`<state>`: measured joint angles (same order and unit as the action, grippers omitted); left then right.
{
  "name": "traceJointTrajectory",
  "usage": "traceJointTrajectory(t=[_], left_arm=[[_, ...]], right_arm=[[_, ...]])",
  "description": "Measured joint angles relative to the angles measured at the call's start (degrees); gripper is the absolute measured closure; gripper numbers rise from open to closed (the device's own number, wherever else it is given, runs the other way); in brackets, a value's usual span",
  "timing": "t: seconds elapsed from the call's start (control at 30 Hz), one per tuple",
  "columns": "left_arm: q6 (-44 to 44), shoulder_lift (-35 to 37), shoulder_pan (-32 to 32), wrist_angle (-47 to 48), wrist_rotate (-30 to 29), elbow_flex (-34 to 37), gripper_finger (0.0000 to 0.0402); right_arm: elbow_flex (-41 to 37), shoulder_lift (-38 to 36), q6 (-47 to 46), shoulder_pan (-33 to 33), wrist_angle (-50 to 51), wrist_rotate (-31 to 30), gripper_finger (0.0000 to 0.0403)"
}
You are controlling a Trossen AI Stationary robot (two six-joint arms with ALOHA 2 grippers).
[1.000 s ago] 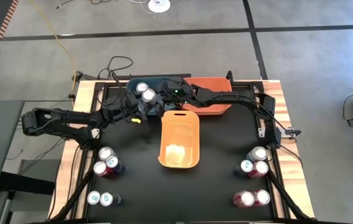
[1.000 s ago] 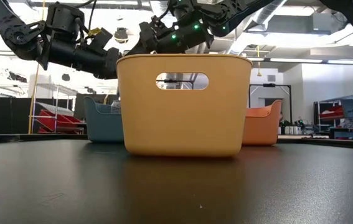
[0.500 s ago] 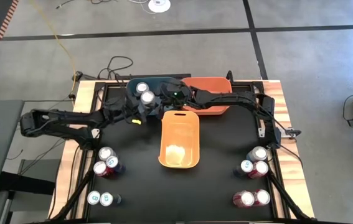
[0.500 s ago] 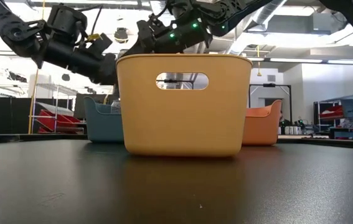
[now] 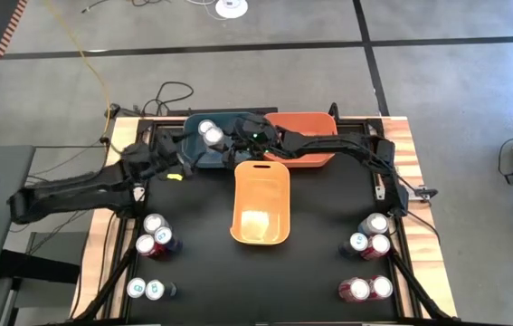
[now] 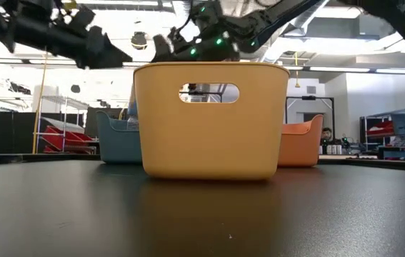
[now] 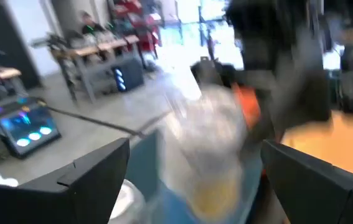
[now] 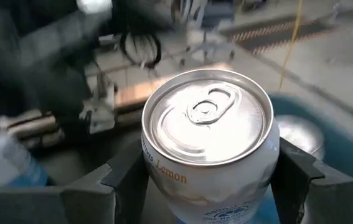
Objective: Sort soda cans
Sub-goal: Put the top blue-white soda can into the blue bin
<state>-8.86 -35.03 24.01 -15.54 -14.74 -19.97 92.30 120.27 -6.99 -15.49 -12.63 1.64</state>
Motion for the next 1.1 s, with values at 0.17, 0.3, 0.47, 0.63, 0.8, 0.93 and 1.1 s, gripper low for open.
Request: traceJointTrajectory(t=[0.17,0.3,0.47,0.63,0.8,0.93,1.1], left_arm=[[-2.0,6.1,0.0,3.9,-3.8,0.0,0.0042],[-1.9,7.1,0.0,5.9,-3.8,0.0,0.0042],[-1.9,6.6,0.0,5.9,-3.9,0.0,0.0042],[-1.9,6.6,0.0,6.2,-3.9,0.1,0.0042],[-1.9,6.6,0.0,5.9,-3.9,0.1,0.0042],[-1.6,6.5,0.0,5.9,-3.9,0.1,0.0042],[-1.1,6.6,0.0,5.8,-3.9,0.1,0.0042]], right_arm=[[4.2,6.0,-1.0,0.4,0.4,-0.1,0.0151],[7.5,8.7,-1.6,0.1,0.1,-0.1,0.0151],[8.9,10.5,-1.6,-0.1,1.3,-0.1,0.0151],[9.1,10.4,-0.1,-0.1,3.3,-0.1,0.0148],[9.1,10.4,0.9,-0.4,5.4,1.2,0.0117],[9.1,10.4,1.6,-0.4,5.7,1.2,0.0099],[9.1,10.4,2.5,-0.4,5.4,1.3,0.0080]])
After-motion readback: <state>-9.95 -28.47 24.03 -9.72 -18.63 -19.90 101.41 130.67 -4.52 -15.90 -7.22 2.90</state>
